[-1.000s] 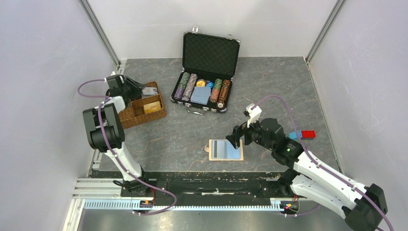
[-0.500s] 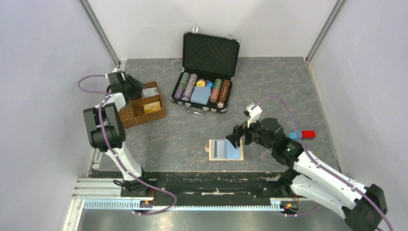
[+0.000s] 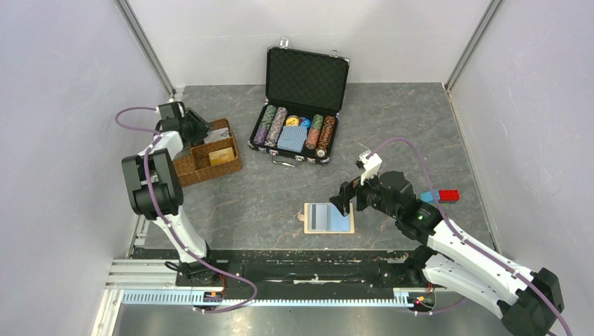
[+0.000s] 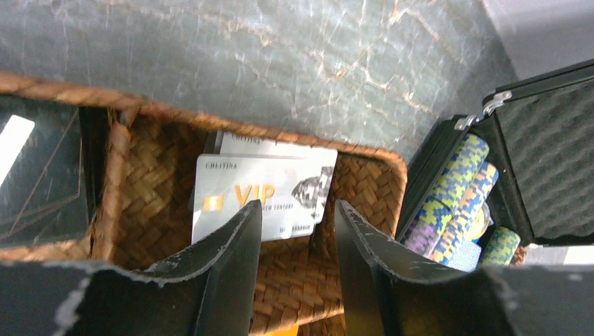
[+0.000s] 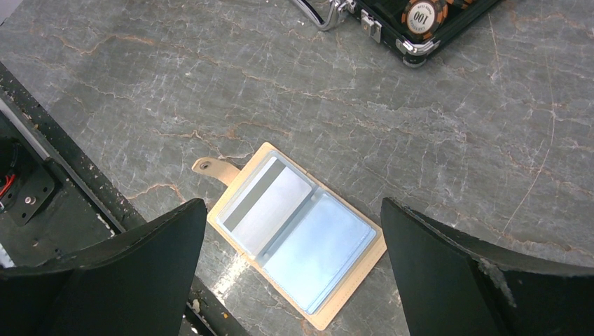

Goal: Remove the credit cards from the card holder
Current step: Place the credit card in the storage box.

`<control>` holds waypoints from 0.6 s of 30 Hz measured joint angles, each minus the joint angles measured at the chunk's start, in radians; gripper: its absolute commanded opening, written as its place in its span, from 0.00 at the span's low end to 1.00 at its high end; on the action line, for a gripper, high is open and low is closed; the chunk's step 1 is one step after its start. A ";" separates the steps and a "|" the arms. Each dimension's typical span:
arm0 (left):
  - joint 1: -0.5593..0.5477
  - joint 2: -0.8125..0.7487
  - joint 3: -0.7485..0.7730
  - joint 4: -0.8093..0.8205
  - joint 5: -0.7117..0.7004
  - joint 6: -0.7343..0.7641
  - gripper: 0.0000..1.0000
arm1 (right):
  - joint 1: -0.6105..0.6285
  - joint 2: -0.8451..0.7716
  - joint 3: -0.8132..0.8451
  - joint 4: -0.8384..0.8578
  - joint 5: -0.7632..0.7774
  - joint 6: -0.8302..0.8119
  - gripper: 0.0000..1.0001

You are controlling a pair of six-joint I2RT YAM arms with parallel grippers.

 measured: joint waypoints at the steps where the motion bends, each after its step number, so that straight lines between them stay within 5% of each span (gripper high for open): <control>1: 0.000 -0.002 0.010 -0.028 0.000 0.000 0.50 | 0.000 0.001 0.001 -0.005 0.000 0.004 0.98; 10: -0.064 -0.271 0.017 -0.276 0.011 0.003 0.52 | 0.000 0.048 0.007 -0.032 -0.014 0.077 0.92; 18: -0.352 -0.653 -0.211 -0.303 0.041 0.005 0.55 | 0.000 0.053 -0.056 0.015 -0.066 0.156 0.88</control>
